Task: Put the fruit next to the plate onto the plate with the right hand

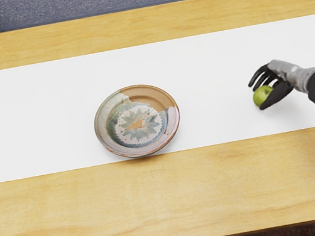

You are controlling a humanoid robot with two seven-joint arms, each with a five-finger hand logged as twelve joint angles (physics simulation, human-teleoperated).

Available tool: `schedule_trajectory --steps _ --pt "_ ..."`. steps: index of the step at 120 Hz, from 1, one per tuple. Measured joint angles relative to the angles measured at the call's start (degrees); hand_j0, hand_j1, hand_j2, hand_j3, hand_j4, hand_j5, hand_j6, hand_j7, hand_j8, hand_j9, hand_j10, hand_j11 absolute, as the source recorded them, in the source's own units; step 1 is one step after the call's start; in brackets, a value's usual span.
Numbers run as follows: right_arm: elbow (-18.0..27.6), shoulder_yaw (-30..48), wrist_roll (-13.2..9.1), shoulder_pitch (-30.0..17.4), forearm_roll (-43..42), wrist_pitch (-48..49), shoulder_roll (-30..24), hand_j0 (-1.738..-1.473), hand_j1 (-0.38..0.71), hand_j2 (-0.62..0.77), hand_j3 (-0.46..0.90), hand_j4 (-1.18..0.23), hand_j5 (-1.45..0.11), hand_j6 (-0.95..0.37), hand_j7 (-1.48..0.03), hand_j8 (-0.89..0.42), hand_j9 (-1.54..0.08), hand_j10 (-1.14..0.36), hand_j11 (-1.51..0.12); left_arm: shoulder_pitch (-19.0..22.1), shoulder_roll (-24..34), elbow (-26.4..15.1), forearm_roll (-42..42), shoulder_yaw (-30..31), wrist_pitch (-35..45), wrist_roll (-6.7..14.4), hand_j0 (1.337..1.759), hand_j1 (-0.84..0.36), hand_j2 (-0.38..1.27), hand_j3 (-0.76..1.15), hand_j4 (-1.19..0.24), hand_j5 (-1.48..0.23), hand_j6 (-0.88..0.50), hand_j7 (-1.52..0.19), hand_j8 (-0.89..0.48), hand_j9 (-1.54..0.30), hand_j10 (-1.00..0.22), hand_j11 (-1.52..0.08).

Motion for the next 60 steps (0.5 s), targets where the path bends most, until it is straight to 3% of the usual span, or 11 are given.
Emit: schedule_trajectory --steps 36,60 --pt "0.62 0.09 -0.11 2.43 2.49 2.09 1.41 -1.654 0.21 0.13 0.0 -0.62 -0.9 -0.6 -0.85 -0.42 -0.88 -0.51 -0.86 0.06 0.0 0.0 0.01 0.0 0.0 0.0 1.658 0.34 0.0 0.0 -0.01 -0.01 -0.01 -0.01 -0.01 -0.01 -0.01 -0.01" --pt "0.91 0.91 -1.54 3.86 2.93 2.47 4.26 -1.655 0.22 0.14 0.0 -0.62 -0.9 -0.59 -0.85 -0.42 -0.88 -0.5 -0.85 0.05 0.0 0.0 0.0 0.0 0.0 0.01 1.658 0.34 0.0 0.0 -0.01 -0.01 -0.01 -0.01 -0.01 -0.01 -0.01 -0.01"
